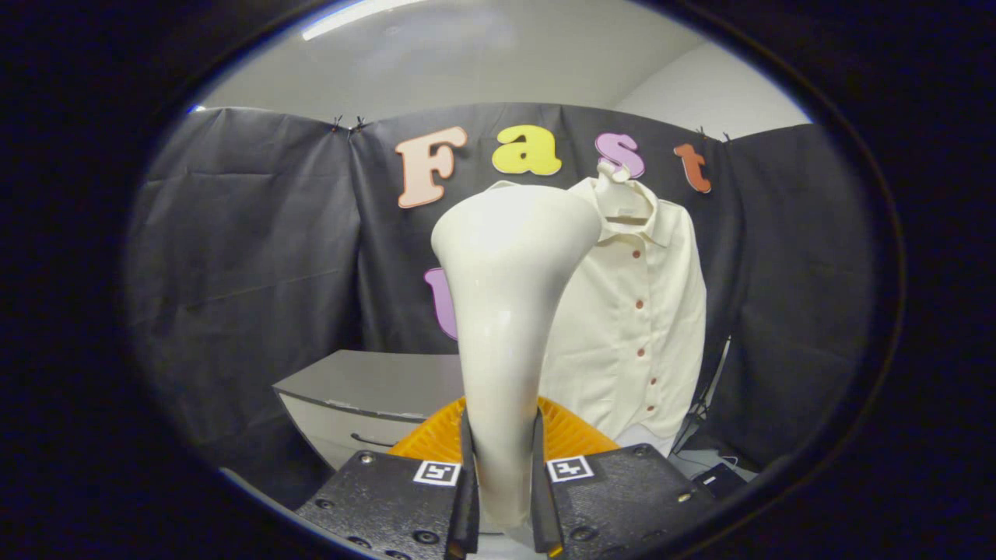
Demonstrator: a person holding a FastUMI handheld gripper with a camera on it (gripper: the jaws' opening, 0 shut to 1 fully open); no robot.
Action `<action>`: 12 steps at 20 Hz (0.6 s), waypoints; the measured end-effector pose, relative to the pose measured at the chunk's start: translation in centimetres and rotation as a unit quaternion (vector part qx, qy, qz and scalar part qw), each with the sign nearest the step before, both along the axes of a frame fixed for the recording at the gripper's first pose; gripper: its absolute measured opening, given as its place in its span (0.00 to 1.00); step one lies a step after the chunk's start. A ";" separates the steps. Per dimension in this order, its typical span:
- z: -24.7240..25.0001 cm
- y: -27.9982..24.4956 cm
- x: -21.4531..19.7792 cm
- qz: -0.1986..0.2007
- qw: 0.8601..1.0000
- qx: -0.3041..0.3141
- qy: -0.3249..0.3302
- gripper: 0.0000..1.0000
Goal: Iron the clothes twice with a garment steamer, once on the left side and once on the right side.
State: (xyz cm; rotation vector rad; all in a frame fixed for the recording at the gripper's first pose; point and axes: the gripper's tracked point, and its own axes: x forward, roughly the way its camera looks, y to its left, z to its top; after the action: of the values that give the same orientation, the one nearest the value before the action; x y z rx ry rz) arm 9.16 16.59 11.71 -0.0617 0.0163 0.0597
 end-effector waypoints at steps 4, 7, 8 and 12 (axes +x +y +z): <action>-2.8 -0.1 -3.7 -0.003 1.000 -0.007 -0.010 0.26; -6.8 -0.2 -6.1 -0.004 1.000 -0.005 -0.002 0.26; -8.1 -0.2 -6.8 -0.004 1.000 -0.005 0.002 0.26; -10.3 -0.8 -8.1 -0.009 1.000 0.004 0.016 0.26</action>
State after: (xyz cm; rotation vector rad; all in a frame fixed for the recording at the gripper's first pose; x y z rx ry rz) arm 1.04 15.78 1.38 -0.0524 0.0487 0.0431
